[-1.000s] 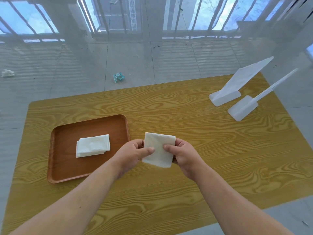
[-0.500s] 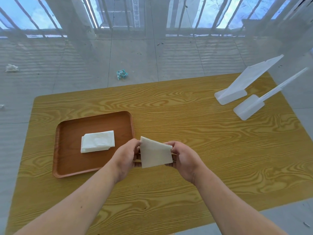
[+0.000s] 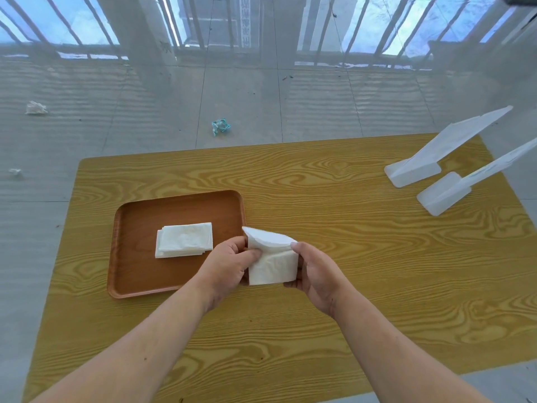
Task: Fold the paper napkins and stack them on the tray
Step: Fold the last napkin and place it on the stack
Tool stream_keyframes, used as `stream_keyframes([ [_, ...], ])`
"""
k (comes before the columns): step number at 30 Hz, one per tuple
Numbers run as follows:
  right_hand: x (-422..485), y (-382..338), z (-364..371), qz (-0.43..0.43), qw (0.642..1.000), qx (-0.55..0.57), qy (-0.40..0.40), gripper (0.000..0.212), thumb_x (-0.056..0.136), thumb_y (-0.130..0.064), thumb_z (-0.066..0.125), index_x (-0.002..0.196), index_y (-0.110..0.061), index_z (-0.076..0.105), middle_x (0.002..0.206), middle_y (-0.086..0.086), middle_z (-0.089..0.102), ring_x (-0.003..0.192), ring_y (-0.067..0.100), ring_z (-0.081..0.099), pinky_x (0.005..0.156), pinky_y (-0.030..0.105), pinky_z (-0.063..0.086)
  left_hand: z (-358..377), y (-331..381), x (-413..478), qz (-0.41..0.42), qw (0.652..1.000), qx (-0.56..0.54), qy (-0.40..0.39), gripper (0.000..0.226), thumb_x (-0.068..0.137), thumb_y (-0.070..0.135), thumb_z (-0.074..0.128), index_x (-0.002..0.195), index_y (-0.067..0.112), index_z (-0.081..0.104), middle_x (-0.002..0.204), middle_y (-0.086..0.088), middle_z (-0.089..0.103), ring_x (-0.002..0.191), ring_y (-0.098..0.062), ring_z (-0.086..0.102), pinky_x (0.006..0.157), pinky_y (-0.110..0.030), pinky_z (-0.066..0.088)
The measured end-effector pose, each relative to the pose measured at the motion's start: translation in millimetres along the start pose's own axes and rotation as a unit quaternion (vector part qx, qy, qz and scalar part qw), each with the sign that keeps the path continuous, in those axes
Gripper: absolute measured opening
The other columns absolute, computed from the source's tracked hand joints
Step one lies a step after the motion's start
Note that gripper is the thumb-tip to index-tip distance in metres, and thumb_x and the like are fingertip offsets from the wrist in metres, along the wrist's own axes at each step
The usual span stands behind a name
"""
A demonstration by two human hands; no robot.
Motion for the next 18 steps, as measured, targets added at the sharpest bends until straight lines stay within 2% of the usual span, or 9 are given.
stream_keyframes([
  [3, 6, -3, 13, 0.004, 0.999, 0.033, -0.005, 0.041, 0.102, -0.036, 0.054, 0.132, -0.011, 0.068, 0.126, 0.015, 0.077, 0.116, 0.036, 0.072, 0.094, 0.052, 0.058, -11, 1, -2, -0.014, 1.000, 0.014, 0.000, 0.017, 0.101, 0.013, 0.068, 0.113, 0.016, 0.078, 0.103, -0.008, 0.084, 0.084, -0.018, 0.077, 0.066, -0.031, 0.059],
  [4, 7, -5, 18, 0.007, 0.999, 0.038, -0.005, 0.042, 0.102, -0.036, 0.055, 0.132, -0.011, 0.069, 0.126, 0.016, 0.077, 0.118, 0.035, 0.072, 0.100, 0.054, 0.057, -13, 1, -2, -0.017, 1.000, 0.013, -0.003, 0.016, 0.101, 0.013, 0.068, 0.114, 0.015, 0.078, 0.103, -0.008, 0.084, 0.084, -0.018, 0.077, 0.066, -0.031, 0.060],
  [6, 10, -8, 25, 0.009, 0.999, 0.034, 0.000, 0.040, 0.101, -0.040, 0.059, 0.128, -0.012, 0.071, 0.121, 0.014, 0.079, 0.113, 0.033, 0.075, 0.101, 0.054, 0.056, -19, 1, -3, -0.019, 1.000, 0.010, -0.007, 0.018, 0.101, 0.012, 0.068, 0.117, 0.016, 0.077, 0.101, -0.005, 0.083, 0.084, -0.016, 0.077, 0.063, -0.028, 0.059],
  [9, 14, -13, 34, -0.008, 1.000, 0.002, 0.003, 0.026, 0.101, -0.035, 0.064, 0.117, -0.017, 0.076, 0.111, 0.009, 0.082, 0.097, 0.025, 0.077, 0.084, 0.044, 0.063, -28, 2, -4, -0.015, 1.000, 0.022, -0.013, 0.022, 0.100, 0.015, 0.070, 0.121, 0.019, 0.075, 0.100, -0.003, 0.082, 0.081, -0.014, 0.075, 0.061, -0.027, 0.057],
  [11, 16, -15, 39, -0.018, 1.000, -0.016, -0.009, 0.017, 0.101, -0.023, 0.065, 0.111, -0.019, 0.079, 0.107, 0.009, 0.082, 0.090, 0.022, 0.077, 0.073, 0.036, 0.061, -33, 3, -6, -0.023, 0.999, 0.031, -0.022, 0.030, 0.092, 0.029, 0.071, 0.120, 0.020, 0.073, 0.093, -0.002, 0.080, 0.078, -0.017, 0.071, 0.065, -0.031, 0.054],
  [13, 17, -14, 41, -0.017, 0.999, -0.012, -0.025, 0.018, 0.101, -0.015, 0.064, 0.112, -0.018, 0.078, 0.106, 0.008, 0.082, 0.089, 0.021, 0.077, 0.070, 0.034, 0.061, -37, 4, -6, -0.031, 0.999, 0.029, -0.025, 0.040, 0.087, 0.042, 0.067, 0.118, 0.018, 0.072, 0.089, -0.003, 0.077, 0.079, -0.021, 0.069, 0.071, -0.037, 0.053],
  [14, 16, -15, 43, -0.014, 0.999, -0.006, -0.032, 0.021, 0.101, -0.012, 0.062, 0.113, -0.018, 0.078, 0.106, 0.007, 0.083, 0.088, 0.019, 0.078, 0.069, 0.033, 0.061, -38, 3, -6, -0.026, 0.999, 0.026, -0.019, 0.038, 0.090, 0.042, 0.065, 0.118, 0.017, 0.072, 0.091, -0.004, 0.078, 0.080, -0.023, 0.070, 0.073, -0.041, 0.053],
  [16, 15, -13, 44, -0.005, 0.999, -0.001, -0.039, 0.027, 0.102, -0.007, 0.057, 0.114, -0.020, 0.078, 0.103, 0.004, 0.083, 0.084, 0.017, 0.078, 0.064, 0.031, 0.060, -40, 2, -3, -0.014, 1.000, 0.028, 0.003, 0.024, 0.102, 0.030, 0.060, 0.118, 0.019, 0.074, 0.099, -0.009, 0.081, 0.084, -0.027, 0.072, 0.077, -0.046, 0.056],
  [18, 13, -12, 44, 0.001, 0.999, -0.004, -0.039, 0.032, 0.104, -0.006, 0.055, 0.102, -0.023, 0.082, 0.098, 0.003, 0.081, 0.077, 0.016, 0.075, 0.058, 0.029, 0.055, -41, 2, -3, -0.012, 1.000, 0.017, 0.012, 0.022, 0.106, 0.017, 0.057, 0.112, 0.023, 0.077, 0.099, -0.011, 0.081, 0.081, -0.025, 0.072, 0.075, -0.045, 0.057],
])
Point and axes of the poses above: each hand's wrist, its own x-axis towards the middle knuckle, its own z-axis out of the palm, y = z × x, the point moved 5 cm from there along x, towards the middle knuckle
